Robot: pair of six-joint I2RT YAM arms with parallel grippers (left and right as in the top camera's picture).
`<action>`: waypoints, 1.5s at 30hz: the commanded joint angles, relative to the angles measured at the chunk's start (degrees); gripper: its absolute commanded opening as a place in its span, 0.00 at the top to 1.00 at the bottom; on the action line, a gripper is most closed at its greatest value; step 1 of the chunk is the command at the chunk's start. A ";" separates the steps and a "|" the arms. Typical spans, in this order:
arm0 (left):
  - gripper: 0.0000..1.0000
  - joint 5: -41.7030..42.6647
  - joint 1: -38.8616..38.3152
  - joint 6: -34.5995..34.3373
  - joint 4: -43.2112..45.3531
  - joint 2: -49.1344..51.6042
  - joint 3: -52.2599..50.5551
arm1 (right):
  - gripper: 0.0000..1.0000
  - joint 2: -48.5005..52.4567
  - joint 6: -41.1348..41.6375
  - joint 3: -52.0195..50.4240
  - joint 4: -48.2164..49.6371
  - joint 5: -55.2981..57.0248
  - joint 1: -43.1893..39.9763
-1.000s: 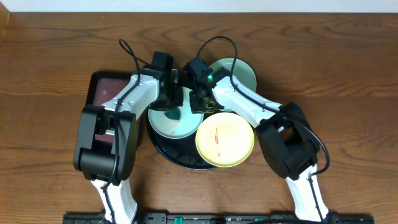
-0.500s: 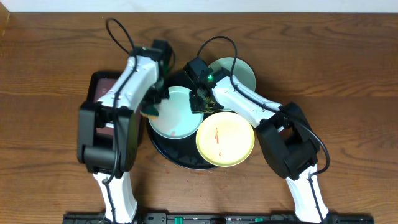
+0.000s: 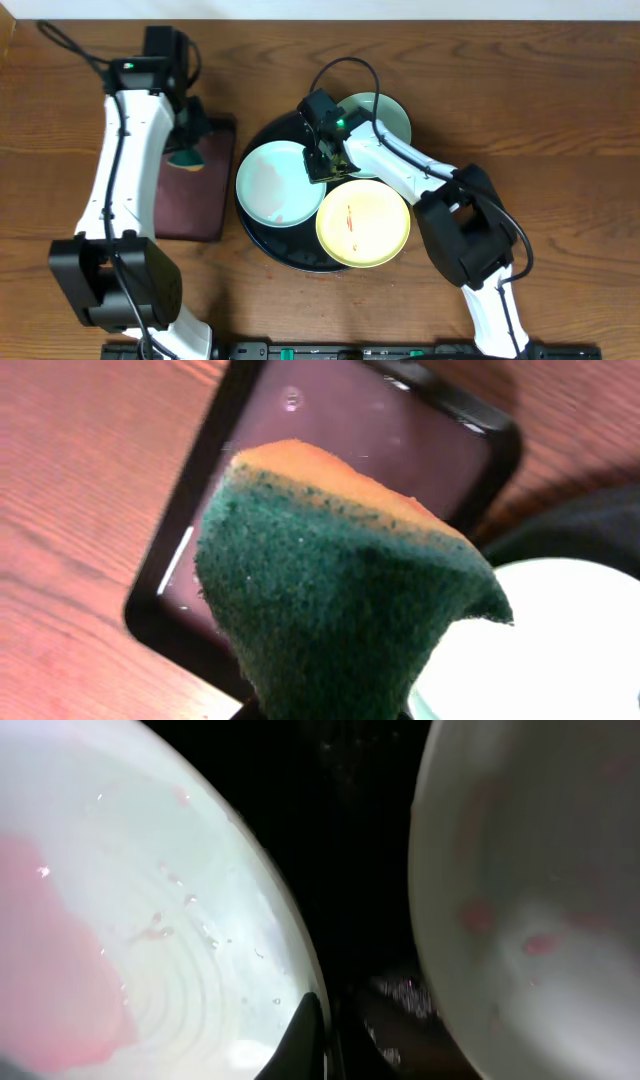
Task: Clean dirty plates on tray and stack at the side
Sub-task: 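Carry the green plate right and set it on the table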
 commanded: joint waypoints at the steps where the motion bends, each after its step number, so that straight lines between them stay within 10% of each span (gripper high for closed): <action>1: 0.93 -0.70 1.53 1.18 -0.35 0.17 0.02 | 0.99 -5.66 -2.71 -0.17 -0.72 2.29 0.98; 28: 0.93 -0.68 2.58 1.11 -0.35 0.20 -0.59 | 0.99 -17.03 -6.10 -0.17 -6.51 67.98 21.14; 45: 0.93 -0.68 2.58 1.14 -0.37 0.20 -0.59 | 0.99 -17.03 -6.05 -0.17 -6.45 83.60 27.08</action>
